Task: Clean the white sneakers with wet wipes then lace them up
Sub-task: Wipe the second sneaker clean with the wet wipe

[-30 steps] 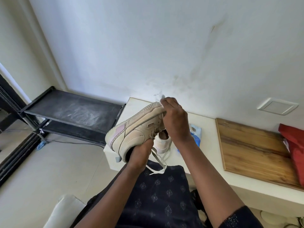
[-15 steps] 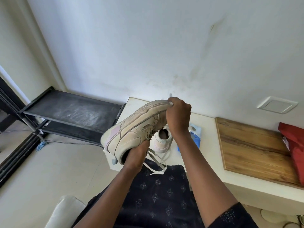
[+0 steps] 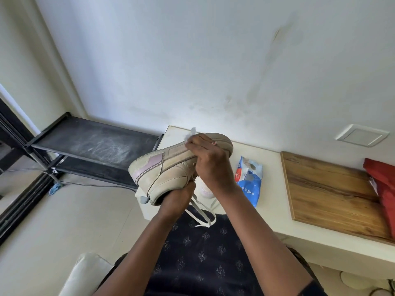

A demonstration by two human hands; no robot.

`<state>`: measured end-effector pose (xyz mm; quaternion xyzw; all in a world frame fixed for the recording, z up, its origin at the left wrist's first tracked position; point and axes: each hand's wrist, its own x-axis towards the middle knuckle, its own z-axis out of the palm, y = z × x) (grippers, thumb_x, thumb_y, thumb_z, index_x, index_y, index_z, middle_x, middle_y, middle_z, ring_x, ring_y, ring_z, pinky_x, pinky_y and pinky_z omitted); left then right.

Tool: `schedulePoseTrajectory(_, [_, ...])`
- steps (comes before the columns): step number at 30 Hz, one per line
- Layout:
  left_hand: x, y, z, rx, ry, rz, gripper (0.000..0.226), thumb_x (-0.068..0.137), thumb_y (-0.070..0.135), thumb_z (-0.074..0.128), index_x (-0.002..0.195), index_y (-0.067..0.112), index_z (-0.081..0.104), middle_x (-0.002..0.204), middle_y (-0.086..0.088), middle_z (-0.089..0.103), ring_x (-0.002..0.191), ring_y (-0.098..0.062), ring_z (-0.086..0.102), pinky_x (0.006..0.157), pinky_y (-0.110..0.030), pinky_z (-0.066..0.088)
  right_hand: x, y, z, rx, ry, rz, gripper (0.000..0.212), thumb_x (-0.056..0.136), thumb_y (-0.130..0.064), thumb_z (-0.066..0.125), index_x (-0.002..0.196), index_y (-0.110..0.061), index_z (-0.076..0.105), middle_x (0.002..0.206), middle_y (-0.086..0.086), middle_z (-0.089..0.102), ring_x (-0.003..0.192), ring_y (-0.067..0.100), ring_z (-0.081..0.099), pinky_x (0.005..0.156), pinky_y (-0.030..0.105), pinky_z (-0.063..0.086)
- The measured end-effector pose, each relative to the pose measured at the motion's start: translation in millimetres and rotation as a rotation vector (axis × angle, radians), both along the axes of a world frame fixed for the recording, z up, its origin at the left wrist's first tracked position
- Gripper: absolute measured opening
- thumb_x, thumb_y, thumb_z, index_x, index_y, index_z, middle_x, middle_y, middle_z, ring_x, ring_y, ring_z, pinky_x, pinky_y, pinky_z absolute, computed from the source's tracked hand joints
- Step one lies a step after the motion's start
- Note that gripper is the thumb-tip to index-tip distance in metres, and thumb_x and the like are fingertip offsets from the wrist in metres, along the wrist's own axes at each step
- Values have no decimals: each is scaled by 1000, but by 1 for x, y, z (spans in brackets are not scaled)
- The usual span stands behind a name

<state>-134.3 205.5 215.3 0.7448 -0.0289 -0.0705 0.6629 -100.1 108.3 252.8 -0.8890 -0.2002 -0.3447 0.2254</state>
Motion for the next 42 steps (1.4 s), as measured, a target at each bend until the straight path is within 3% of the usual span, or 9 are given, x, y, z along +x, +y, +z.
schedulePoseTrajectory(5, [-2, -8, -9, -172, 58, 102, 24, 70, 13, 51, 55, 20, 34, 45, 15, 36, 50, -5, 32, 54, -27, 29, 5, -27, -4, -8, -74, -231, 35, 75, 14, 45, 99, 4, 68, 93, 12, 67, 93, 28, 63, 83, 32, 50])
schedulePoseTrajectory(12, [2, -6, -1, -441, 282, 143, 31, 54, 7, 44, 27, 18, 33, 36, 8, 27, 37, -6, 23, 44, -23, 15, 14, -55, -12, 238, -14, -464, 41, 79, 4, 37, 103, 0, 70, 103, 16, 69, 99, 30, 66, 81, 30, 51])
schedulePoseTrajectory(21, [11, 3, -5, -775, 519, 238, 47, 75, -9, 30, 34, 12, 39, 39, -1, 35, 31, -9, 33, 32, -10, 24, 7, -39, -25, 199, -132, -426, 29, 84, 5, 50, 107, -1, 68, 108, 13, 68, 99, 24, 66, 77, 25, 51])
schedulePoseTrajectory(24, [22, 11, 2, -1095, 532, 134, 9, 60, -7, 49, 60, -3, 57, 70, -18, 60, 67, -23, 66, 70, -20, 55, -6, -33, -52, 72, -95, -341, 44, 79, 15, 53, 120, 0, 60, 118, 16, 63, 102, 25, 65, 86, 27, 50])
schedulePoseTrajectory(26, [32, 17, 1, -1226, 538, 80, 63, 31, -6, 65, 92, 1, 52, 103, -25, 60, 101, -35, 63, 103, -39, 42, -20, -23, -77, 5, -16, -269, 48, 73, 20, 58, 118, 3, 59, 114, 20, 64, 89, 29, 68, 79, 34, 56])
schedulePoseTrajectory(33, [40, 16, -3, -1369, 503, -19, 72, 27, -9, 64, 98, 0, 54, 112, -26, 61, 110, -37, 58, 112, -45, 28, -24, 2, -59, 472, 48, -363, 23, 85, -13, 54, 89, -2, 73, 79, 7, 73, 65, -1, 55, 62, 6, 42])
schedulePoseTrajectory(37, [38, 19, -5, -1431, 519, 22, 72, 31, -12, 65, 100, 4, 54, 118, -16, 50, 130, -36, 43, 113, -46, 27, -9, -4, -26, 797, 61, -482, 30, 81, -4, 56, 103, -15, 72, 83, 3, 74, 55, 7, 48, 54, 17, 37])
schedulePoseTrajectory(40, [26, 16, -4, -1459, 562, -105, 72, 44, -12, 58, 116, -15, 55, 120, -33, 56, 111, -48, 55, 94, -61, 42, 7, -13, 2, 596, -61, -420, 37, 80, 7, 47, 105, -7, 71, 92, 8, 72, 74, 13, 61, 68, 5, 39])
schedulePoseTrajectory(42, [22, 16, -5, -1485, 635, -141, 62, 53, -13, 59, 114, -20, 54, 116, -38, 56, 105, -53, 57, 89, -66, 43, 18, -14, 11, 330, -36, -355, 41, 84, -1, 36, 109, -4, 68, 94, 11, 68, 80, 22, 63, 70, 17, 46])
